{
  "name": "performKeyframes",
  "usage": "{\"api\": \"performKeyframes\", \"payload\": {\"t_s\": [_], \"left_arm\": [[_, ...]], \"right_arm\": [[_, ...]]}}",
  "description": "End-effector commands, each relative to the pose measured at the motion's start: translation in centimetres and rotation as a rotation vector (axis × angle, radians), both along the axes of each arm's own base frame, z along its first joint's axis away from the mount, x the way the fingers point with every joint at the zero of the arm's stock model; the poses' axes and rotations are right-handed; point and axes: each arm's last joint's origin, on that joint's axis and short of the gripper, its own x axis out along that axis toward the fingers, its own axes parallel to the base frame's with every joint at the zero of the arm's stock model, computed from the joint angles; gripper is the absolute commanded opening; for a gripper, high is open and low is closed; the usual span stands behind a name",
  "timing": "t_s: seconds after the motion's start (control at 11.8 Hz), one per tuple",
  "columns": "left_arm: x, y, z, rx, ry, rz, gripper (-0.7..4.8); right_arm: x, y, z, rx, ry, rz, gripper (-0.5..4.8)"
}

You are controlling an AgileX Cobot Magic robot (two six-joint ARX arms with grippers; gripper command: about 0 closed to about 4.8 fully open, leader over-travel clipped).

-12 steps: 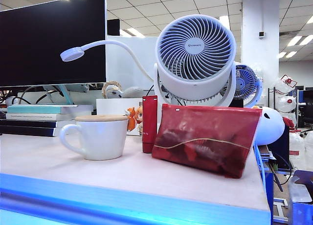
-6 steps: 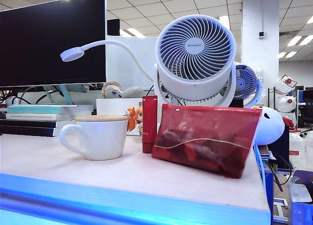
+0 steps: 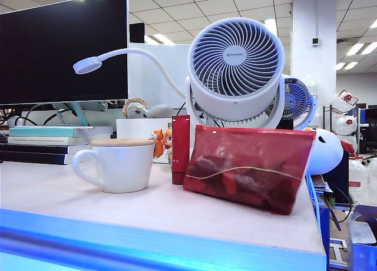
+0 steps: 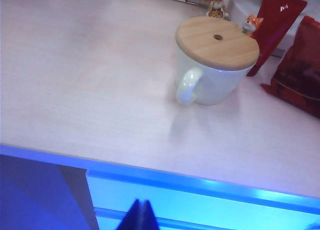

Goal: Open the drawer, place the cleaning sponge inside, then close the drawer.

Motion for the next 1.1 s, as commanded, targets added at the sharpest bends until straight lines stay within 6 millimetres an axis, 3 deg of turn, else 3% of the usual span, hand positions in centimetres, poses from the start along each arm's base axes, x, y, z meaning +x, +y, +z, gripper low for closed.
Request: {"api": "performKeyframes", "payload": {"t_s": [0.08,0.34,0.51,0.59,0.85,1.1], "left_arm": [[0.0,0.0,0.1,-0.002,-0.007,-0.002,-0.04],[0.1,0.6,-0.4,0.093,-0.049,0.193,-0.04],[-0.2,0.6,-2.8,0.085,-0.084,0.156,-0.03],[0.0,0.5,-3.5,0.163,-0.150,0.059,-0.03],[0.3,1.8,-3.5,-0.047,-0.142,0.243,-0.05],[0.3,1.8,-3.5,-0.029,-0.145,0.230,-0.03]], "right_arm": [[0.0,0.0,-0.1,0.001,0.006,0.002,-0.01],[0.0,0.0,-0.1,0.001,0.006,0.002,-0.01],[0.0,0.0,-0.1,0.001,0.006,0.002,-0.01],[0.0,0.0,-0.1,0.001,0.006,0.002,-0.01],[0.0,0.0,-0.1,0.001,0.006,0.002,-0.01],[0.0,0.0,-0.1,0.001,0.007,0.002,-0.01]]}}
